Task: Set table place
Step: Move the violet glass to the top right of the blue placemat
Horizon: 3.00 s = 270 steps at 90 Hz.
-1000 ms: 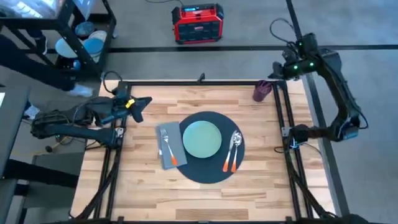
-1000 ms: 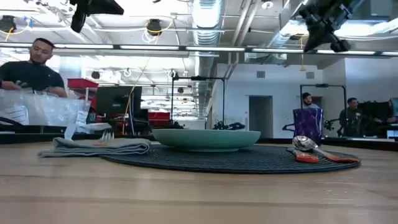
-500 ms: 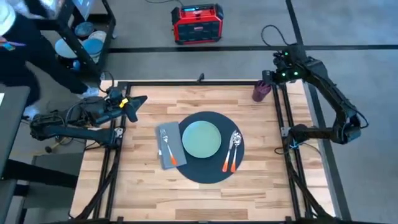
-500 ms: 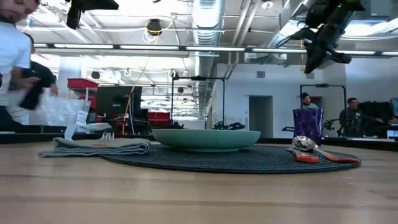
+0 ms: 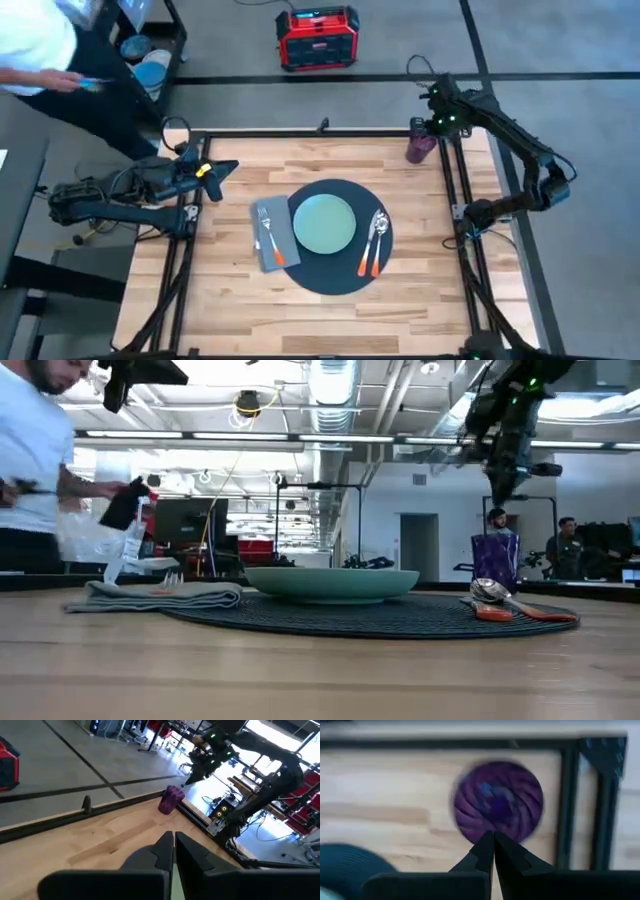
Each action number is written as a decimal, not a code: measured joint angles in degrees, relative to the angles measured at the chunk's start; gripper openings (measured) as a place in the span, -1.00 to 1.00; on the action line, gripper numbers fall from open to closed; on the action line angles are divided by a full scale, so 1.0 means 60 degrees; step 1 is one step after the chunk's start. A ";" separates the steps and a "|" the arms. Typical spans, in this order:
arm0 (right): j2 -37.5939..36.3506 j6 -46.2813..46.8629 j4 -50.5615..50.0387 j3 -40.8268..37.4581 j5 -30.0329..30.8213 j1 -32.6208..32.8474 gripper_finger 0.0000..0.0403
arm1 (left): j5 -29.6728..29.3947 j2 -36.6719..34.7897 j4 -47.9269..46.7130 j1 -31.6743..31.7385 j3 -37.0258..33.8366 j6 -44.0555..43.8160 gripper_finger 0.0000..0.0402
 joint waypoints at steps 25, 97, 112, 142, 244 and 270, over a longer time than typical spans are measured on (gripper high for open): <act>0.0361 0.0040 -0.0023 0.0004 0.0069 -0.0020 -0.54 | 0.0043 0.0001 0.0004 0.0000 0.0000 0.0306 -1.00; 0.2466 0.0800 -0.0965 0.0004 0.2686 0.0815 -0.22 | 0.0499 0.0004 -0.0013 0.0000 0.0000 0.0341 -1.00; 0.2693 0.0498 -0.0853 -0.0129 0.1599 0.0595 -0.69 | 0.0499 0.0004 -0.0021 0.0000 0.0000 0.0675 -1.00; 0.2621 0.0398 -0.0761 -0.0168 0.0779 0.1050 -0.93 | 0.0492 0.0004 -0.0068 0.0000 0.0000 0.0743 -1.00; 0.2697 0.1500 0.1010 -0.0769 -0.0058 0.3877 -0.53 | 0.0462 0.0011 -0.0084 0.0000 0.0004 0.0568 -1.00; 0.2675 0.1493 0.1105 -0.0750 -0.0810 0.3899 0.01 | 0.0462 0.0011 -0.0091 0.0000 0.0004 0.0528 -1.00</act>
